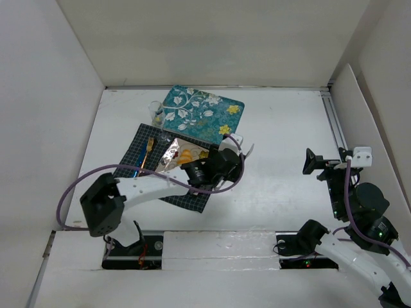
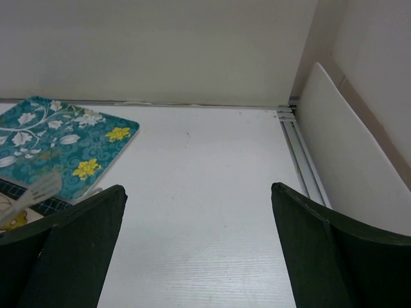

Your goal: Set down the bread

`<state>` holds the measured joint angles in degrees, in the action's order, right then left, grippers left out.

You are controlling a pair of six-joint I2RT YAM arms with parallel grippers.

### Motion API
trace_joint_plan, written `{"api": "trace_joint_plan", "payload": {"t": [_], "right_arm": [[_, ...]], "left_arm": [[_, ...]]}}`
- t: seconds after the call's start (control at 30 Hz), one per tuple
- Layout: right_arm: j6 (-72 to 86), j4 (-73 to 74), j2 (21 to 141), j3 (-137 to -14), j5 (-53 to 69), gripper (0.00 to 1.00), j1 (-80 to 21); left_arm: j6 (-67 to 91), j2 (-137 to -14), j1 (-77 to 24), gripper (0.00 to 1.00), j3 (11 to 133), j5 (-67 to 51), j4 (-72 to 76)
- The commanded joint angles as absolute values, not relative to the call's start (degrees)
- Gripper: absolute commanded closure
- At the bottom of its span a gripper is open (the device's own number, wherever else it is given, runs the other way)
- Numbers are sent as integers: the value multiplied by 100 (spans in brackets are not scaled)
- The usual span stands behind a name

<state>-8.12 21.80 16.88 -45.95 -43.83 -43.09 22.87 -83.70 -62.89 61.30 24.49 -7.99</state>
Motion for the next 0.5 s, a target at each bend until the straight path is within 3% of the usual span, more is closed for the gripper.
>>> {"api": "trace_joint_plan", "payload": {"t": [0.0,0.47], "right_arm": [[-817,1925,1652,-4562,-4553,0,-4271],[-817,2057,1521,-4641,-4500,0,-4271]], "left_arm": [[1890,-8770,-6293,37,6249,2145,245],[1837,-9922,-6346,37,6135,1986,1415]]}}
